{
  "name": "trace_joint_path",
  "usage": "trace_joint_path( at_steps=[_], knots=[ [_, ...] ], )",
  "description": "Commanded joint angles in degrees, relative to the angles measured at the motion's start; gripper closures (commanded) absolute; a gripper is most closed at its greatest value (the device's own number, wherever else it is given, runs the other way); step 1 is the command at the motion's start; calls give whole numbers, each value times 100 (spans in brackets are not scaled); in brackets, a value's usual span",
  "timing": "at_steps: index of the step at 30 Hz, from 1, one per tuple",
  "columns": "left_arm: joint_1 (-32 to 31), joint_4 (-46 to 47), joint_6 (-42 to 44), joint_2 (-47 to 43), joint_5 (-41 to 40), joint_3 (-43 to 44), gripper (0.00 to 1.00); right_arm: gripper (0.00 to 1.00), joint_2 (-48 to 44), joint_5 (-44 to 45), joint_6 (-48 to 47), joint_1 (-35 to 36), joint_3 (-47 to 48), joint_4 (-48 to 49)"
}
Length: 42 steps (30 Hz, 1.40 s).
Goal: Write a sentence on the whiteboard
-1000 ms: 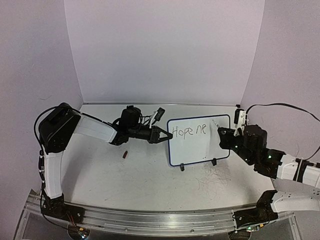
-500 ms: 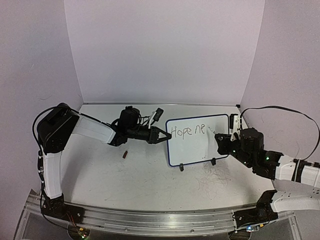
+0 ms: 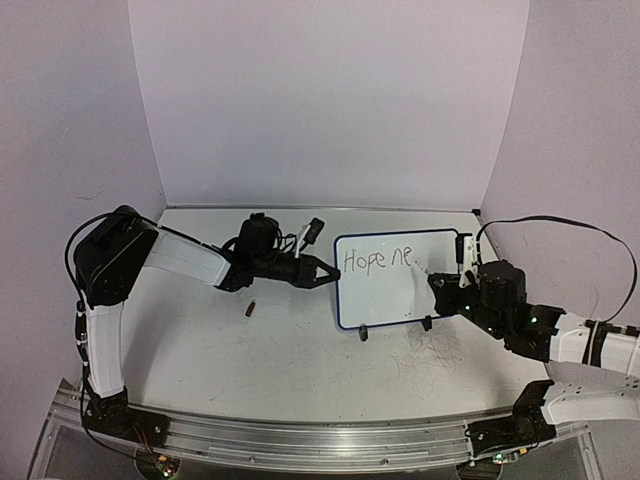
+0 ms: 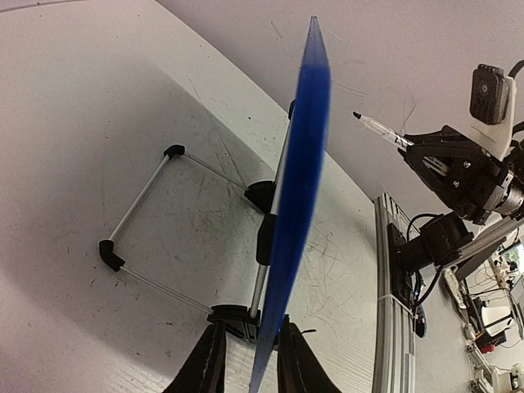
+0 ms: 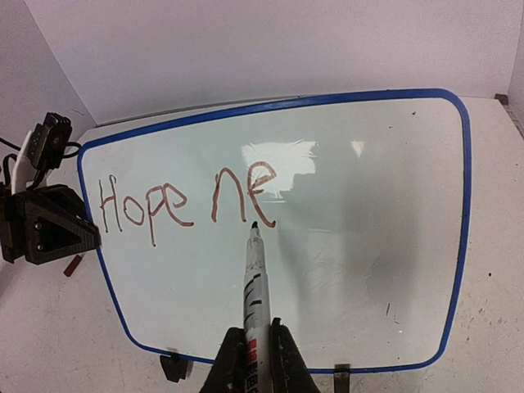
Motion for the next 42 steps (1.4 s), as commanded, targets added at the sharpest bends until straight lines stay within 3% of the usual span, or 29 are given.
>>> trace_joint_path(
  at_steps=[1, 9, 17, 25, 28, 42],
  knots=[
    [14, 21, 56, 15, 17, 165, 77, 100, -115, -50, -67, -22, -21, 212],
    [10, 17, 135, 79, 67, 215, 92, 100, -278, -125, -72, -25, -79, 195],
    [14, 22, 196, 95, 102, 165, 100, 100, -274, -196, 164, -25, -16, -302],
    [14, 21, 233, 44, 94, 92, 100, 100, -178, 114, 396, -21, 63, -573],
    [10, 21, 233, 34, 94, 100, 100, 100, -111, -294, 80, -25, 24, -259],
    [14, 20, 250, 5, 95, 99, 100, 100, 133, 507, 38, -25, 91, 316]
  ],
)
